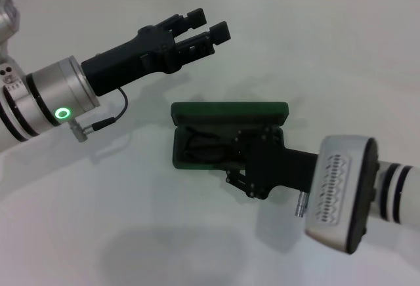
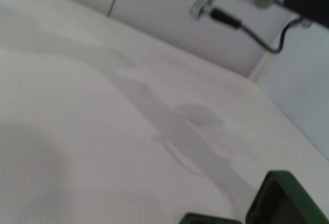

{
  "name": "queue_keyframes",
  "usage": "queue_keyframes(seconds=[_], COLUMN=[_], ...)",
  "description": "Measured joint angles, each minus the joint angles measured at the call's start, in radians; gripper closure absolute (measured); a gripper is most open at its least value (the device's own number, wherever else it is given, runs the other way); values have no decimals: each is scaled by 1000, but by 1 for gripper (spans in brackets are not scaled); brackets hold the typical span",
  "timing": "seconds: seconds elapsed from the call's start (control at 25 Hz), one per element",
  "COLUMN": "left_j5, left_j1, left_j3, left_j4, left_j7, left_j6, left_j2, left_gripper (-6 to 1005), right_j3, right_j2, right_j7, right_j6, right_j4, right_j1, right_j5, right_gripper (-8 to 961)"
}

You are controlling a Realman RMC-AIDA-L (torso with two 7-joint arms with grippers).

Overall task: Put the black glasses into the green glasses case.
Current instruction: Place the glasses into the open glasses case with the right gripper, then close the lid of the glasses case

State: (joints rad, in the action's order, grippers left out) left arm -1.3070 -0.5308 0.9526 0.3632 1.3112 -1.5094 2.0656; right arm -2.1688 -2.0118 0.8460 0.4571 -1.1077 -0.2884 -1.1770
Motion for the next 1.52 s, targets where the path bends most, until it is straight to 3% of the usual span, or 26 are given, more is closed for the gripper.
queue_keyframes(seconds=[0.2, 0.36, 0.6, 0.72, 0.88, 1.12, 1.52], left_j5=[0, -29, -211, -304, -413, -516, -531], left_j1=[-1, -10, -90, -103, -110, -132, -147], left_j3=[0, 1, 2, 2, 2, 1, 24], left_j4=[-1, 5, 16, 55, 102, 113, 114], left_j7=[4, 47, 197, 249, 293, 304, 313], left_j6=[5, 76, 218, 260, 330, 355, 377], left_j2=[-1, -3, -22, -21, -12, -5, 12], left_gripper=[157, 157, 157, 157, 157, 157, 157], right_j3=[111, 293, 630, 759, 835, 895, 904], right_j2=[5, 7, 49, 74, 100, 102, 99], right_j7=[33, 50, 86, 90, 90, 101, 102], right_j6=[201, 543, 1078, 1223, 1291, 1292, 1252], right_j4=[35, 134, 441, 595, 656, 657, 663], right_j1=[6, -5, -130, -188, -181, -150, -153], right_j5=[-7, -8, -67, -86, -89, -89, -88], right_gripper=[581, 580, 579, 579, 578, 549, 527])
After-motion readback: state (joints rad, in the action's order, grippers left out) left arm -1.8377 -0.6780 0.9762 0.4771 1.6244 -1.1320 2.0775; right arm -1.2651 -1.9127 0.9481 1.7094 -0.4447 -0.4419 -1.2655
